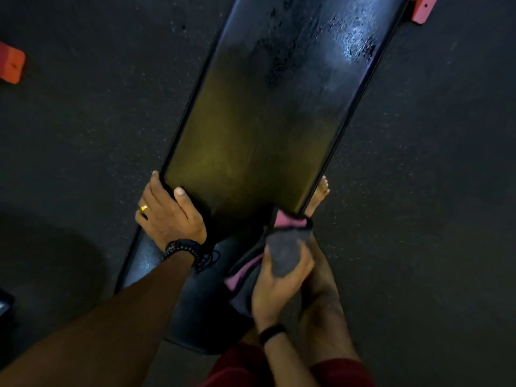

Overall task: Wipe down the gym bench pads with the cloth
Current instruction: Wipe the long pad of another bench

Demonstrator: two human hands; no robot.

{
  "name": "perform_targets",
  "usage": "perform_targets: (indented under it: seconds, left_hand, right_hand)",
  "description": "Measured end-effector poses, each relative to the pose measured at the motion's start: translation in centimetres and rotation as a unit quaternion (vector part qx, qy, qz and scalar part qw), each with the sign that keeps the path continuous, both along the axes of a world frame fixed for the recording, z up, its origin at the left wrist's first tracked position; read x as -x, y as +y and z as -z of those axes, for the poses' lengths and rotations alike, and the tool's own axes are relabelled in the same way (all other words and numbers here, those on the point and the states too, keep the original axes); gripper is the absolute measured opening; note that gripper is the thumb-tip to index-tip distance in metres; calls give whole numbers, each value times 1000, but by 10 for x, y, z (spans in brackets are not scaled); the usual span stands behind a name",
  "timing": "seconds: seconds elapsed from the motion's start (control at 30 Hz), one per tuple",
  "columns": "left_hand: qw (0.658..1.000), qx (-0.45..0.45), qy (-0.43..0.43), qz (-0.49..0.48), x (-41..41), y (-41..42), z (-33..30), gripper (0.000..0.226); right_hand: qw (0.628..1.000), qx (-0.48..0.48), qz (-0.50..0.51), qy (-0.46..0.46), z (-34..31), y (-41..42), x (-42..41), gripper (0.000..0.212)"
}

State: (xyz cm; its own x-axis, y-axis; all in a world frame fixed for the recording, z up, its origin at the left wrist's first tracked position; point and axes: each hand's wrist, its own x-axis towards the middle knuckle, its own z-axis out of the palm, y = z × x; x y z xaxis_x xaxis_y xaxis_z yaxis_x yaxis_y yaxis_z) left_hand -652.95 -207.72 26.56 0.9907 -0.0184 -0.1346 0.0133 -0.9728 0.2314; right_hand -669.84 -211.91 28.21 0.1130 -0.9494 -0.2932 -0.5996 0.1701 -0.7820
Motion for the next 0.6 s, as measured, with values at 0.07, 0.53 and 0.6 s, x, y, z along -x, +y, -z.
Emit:
perform_targets:
  seconds: [0.07,0.53,0.6]
  left_hand:
    - [1000,1,0,-3,0,1,0,54]
    - [978,103,-26,177,-55,-53,-18,58]
    - [960,94,-9,265,-74,-83,-16,60]
  right_hand:
    - [997,77,11,-1,18,-75,-42,56]
    - [967,90,-220,93,-13,-72,-21,57]
    - [955,151,-233,105,-4,-130,-58,58]
